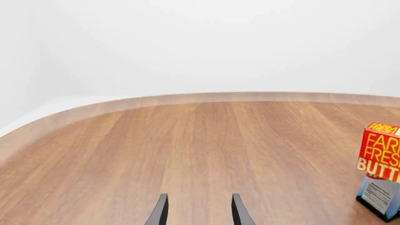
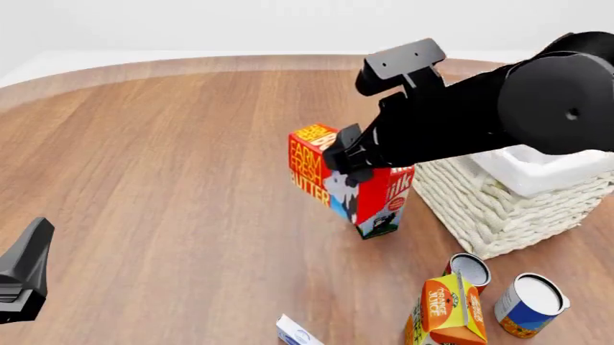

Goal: Pick up the cream cheese box and the butter, and put them in the basket.

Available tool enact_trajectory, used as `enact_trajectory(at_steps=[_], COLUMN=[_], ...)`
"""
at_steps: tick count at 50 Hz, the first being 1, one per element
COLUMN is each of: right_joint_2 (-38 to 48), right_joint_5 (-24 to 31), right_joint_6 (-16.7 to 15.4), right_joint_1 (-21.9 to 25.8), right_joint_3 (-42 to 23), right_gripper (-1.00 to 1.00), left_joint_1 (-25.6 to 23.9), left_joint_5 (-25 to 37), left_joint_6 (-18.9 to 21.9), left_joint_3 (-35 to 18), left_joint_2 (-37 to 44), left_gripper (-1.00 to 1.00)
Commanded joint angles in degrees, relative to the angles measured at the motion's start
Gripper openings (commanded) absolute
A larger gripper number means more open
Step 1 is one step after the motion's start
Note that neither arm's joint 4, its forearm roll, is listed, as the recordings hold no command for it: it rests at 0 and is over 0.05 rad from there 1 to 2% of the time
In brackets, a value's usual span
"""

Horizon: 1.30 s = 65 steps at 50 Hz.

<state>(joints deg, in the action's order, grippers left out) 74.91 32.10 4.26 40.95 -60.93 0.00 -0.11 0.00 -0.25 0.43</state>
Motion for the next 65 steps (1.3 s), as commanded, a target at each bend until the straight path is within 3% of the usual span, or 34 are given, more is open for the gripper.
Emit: enact_trajectory(at_steps=[1,18,45,60,65], right_joint_2=[-2.8,-6.9,-12.9,-16.6,-17.4], right_joint_5=[3.3,4.7,4.3,4.2,3.8], right_joint_6=[-1.9,-3.0,-1.9,-0.1,1.8], right_joint_1=[-2.3,-8.1,-17.4,-24.0,-26.1], right_joint_3=[-5.7,-9.3,-9.4,-8.8,-9.4], right_gripper=[-1.0,-1.0,-1.0,-1.0,-1.0], left_joint_1=[0.0,0.0,0.0,0.0,0.0], left_joint_5=[0.0,0.0,0.0,0.0,0.0], left_joint_6=[0.0,0.0,0.0,0.0,0.0], left_joint_3=[0.0,0.0,0.0,0.0,0.0], left_joint_2=[0.0,0.0,0.0,0.0,0.0], left_gripper=[1.0,1.0,1.0,1.0,1.0])
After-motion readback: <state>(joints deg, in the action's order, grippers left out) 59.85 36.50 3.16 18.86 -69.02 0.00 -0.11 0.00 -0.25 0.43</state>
